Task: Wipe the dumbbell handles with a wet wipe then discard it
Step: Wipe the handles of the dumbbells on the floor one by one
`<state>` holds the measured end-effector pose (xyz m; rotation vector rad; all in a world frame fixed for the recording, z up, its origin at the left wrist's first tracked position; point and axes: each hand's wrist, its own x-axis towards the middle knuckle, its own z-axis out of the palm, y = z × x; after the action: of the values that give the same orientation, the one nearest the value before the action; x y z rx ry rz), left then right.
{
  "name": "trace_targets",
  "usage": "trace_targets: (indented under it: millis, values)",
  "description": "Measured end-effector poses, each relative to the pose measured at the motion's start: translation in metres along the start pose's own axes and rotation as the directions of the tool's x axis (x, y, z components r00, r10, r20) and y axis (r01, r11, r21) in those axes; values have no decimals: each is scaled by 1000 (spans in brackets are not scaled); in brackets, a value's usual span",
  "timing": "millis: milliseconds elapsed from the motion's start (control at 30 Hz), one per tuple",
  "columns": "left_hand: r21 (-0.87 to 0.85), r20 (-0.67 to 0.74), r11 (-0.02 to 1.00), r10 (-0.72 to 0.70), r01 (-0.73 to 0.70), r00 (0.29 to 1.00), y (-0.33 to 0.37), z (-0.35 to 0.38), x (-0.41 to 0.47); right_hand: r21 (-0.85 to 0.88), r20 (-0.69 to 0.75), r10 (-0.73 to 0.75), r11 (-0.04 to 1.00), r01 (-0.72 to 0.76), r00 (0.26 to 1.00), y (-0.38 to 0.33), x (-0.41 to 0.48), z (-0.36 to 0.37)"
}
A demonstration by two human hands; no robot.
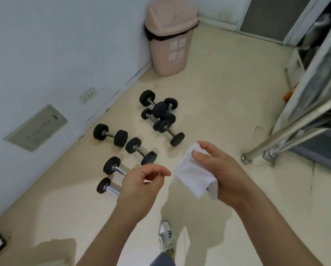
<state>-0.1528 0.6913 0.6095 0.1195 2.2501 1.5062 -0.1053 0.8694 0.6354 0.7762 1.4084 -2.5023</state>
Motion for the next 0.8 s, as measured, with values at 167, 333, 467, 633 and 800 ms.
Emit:
trace_targets:
  millis: [167,333,467,633,800]
  values:
    - [117,292,912,348,-394,891,56,38,71,-197,-93,-101,977,81,990,-61,55,-41]
    - [266,140,792,533,-550,834,98,95,151,26,26,-39,999,38,999,-126,121,-69]
    - [138,18,939,315,-314,949,100,120,233,-105,165,91,992,-74,982,-175,205,-112]
    - [-237,-3,967,-100,96,995,93,155,311,-590,286,253,806,-38,924,-211,315,-146]
    - [-563,-121,747,-497,353,859,45,166,382,-859,252,348,510,43,903,-201,412,-164]
